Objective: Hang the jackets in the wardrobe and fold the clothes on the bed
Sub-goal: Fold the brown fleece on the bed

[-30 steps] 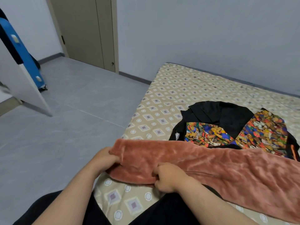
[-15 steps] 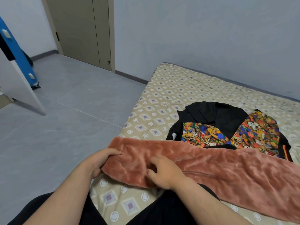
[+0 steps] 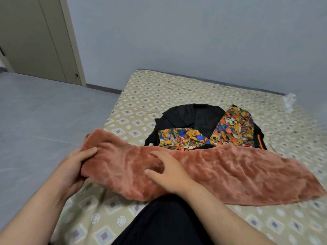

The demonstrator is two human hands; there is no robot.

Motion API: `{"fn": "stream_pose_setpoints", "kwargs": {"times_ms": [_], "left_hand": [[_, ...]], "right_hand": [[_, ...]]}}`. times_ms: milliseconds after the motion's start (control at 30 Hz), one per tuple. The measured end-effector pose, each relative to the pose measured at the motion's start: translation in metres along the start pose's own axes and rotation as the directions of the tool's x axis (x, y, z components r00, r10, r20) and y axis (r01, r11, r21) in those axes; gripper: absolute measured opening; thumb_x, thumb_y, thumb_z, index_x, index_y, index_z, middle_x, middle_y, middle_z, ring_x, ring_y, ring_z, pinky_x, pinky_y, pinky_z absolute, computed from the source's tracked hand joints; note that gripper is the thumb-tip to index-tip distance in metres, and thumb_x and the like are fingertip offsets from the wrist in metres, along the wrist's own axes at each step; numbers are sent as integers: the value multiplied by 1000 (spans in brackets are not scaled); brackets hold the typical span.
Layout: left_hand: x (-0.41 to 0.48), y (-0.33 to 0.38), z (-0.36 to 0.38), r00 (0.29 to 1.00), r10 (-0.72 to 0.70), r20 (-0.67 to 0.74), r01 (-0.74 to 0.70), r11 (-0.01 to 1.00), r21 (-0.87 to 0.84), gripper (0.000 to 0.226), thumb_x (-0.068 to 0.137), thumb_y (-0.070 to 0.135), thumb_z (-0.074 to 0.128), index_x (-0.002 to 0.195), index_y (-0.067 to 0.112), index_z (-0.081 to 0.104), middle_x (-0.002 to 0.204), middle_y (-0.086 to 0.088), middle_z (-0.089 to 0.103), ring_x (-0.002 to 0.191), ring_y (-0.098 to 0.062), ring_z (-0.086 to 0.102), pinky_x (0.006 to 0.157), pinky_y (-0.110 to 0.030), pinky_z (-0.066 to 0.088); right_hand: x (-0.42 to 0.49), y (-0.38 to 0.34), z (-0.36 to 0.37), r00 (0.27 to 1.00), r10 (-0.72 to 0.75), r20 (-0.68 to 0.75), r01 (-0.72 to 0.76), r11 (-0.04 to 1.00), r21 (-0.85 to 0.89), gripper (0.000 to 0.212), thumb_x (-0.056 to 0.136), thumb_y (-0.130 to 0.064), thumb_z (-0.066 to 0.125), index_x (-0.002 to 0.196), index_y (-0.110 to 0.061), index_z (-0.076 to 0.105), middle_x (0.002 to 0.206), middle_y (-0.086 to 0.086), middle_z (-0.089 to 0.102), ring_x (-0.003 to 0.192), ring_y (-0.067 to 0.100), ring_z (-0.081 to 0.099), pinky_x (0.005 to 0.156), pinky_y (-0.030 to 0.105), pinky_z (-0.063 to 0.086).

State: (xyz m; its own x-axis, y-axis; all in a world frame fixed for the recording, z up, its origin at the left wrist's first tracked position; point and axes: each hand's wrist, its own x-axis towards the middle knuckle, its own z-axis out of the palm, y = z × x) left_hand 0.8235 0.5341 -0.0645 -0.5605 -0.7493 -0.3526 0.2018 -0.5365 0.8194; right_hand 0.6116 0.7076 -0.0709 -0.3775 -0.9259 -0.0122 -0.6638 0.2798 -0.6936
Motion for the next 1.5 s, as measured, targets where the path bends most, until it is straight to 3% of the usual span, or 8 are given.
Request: {"fn": "stream_pose_setpoints", "kwargs": {"times_ms": [100,433,533,667,833,1000,1167,1500], "left_hand": [[-9,-13,62,993,-8,117,0,997,72,39,87,21,59,119,-2,61,103,-18,72,79,-22,73,60,-30,60],[14,-83,210,947,-58,316,-64,930,363,30,101,23,45,110,11,71,107,-8,75,87,-17,66,74,-32,49],[32,-118,228,883,195,426,-464,494,736,28,93,4,60,113,21,72,120,3,70,109,-12,62,95,-28,45],[45,-170,223,816,-154,557,-571,-59,819,55,95,20,60,146,30,45,157,10,35,149,-10,23,122,-32,9],[43,-188,215,799,-195,569,-582,-9,813,54,97,8,52,146,30,47,156,14,36,148,-3,19,118,-18,-2],[33,-177,218,838,8,546,-546,14,838,39,89,0,57,118,20,71,134,4,62,136,-19,49,116,-25,21],[39,-166,221,826,289,484,-453,-171,875,50,82,34,49,119,7,69,140,-19,55,135,-39,46,109,-59,32],[38,-203,272,830,28,558,-553,-102,827,79,92,56,52,158,34,13,167,2,-6,153,-16,0,122,-38,17]], "right_hand": [[-3,-27,15,995,-74,-73,86,980,178,86,63,-61,75,138,-54,32,127,-56,32,120,-30,31,99,-4,24],[-17,69,-56,822,390,-416,59,667,742,45,73,-11,72,117,-18,66,108,-2,74,103,15,69,90,29,55],[-35,120,-74,676,661,-324,-71,497,865,50,70,-25,77,118,-22,61,108,-4,70,103,17,67,88,30,55],[-51,173,-76,558,818,-141,-204,300,932,35,86,-26,73,117,-12,64,111,6,71,96,21,68,71,26,51],[-40,181,-82,688,715,-126,-487,583,650,81,66,-60,78,130,-16,58,113,-12,66,94,-2,64,74,14,46],[-32,182,-78,744,629,-224,-535,763,363,16,68,-29,69,75,-25,56,73,-11,64,68,10,61,60,21,46],[-68,221,-145,620,634,-463,-291,733,615,24,74,-5,68,79,-27,64,71,-14,68,62,-6,59,58,9,44],[-162,335,-294,346,816,-464,-355,571,740,11,82,-25,76,89,-17,73,91,7,76,91,32,71,83,43,60]]}}
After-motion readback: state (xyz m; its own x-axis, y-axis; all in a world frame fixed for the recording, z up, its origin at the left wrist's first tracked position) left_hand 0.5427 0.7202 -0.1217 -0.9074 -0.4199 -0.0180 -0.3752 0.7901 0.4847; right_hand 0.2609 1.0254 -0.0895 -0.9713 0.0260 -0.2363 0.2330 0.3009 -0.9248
